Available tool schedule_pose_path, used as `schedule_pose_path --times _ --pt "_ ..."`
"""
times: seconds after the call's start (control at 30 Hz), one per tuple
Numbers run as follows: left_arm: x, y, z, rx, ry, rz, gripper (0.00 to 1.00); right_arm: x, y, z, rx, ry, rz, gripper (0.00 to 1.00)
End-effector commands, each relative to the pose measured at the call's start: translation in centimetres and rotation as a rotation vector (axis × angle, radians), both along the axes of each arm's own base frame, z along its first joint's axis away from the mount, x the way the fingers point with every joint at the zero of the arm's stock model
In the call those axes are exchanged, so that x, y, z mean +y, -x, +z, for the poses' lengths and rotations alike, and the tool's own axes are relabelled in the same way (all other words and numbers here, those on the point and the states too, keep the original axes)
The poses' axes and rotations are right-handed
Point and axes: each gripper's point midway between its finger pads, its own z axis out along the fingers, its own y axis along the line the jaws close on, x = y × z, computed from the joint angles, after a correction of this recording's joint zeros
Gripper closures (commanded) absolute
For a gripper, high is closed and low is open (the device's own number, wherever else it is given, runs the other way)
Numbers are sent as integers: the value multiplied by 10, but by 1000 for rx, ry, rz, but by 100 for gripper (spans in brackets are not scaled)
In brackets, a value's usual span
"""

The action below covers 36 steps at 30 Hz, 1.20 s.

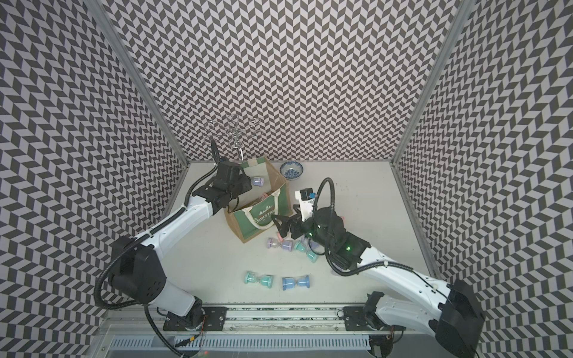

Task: Put the hourglass into the canvas bag
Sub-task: Place the hourglass in the canvas bag.

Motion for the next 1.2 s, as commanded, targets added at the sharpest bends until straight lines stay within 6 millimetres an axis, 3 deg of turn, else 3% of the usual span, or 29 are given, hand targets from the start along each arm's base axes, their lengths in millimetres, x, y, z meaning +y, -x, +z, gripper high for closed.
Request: schedule_pose_path --times 0.0,0.3,0.63,1.0,1.17 --pt "-6 -23 24 -85 48 15 57 1 -5 2 9 -21 -2 1" --pt "-15 -45 -33 34 11 11 55 -2 -11 -14 57 -20 -5 1" --pt "-14 -44 -57 63 17 18 45 -6 -16 -24 83 -25 -18 1" --pt "-19 -44 -35 20 42 -7 31 -8 -17 -25 76 -13 -16 1" --pt "-23 -38 -5 -31 67 -34 29 -5 -11 -24 60 -2 23 1"
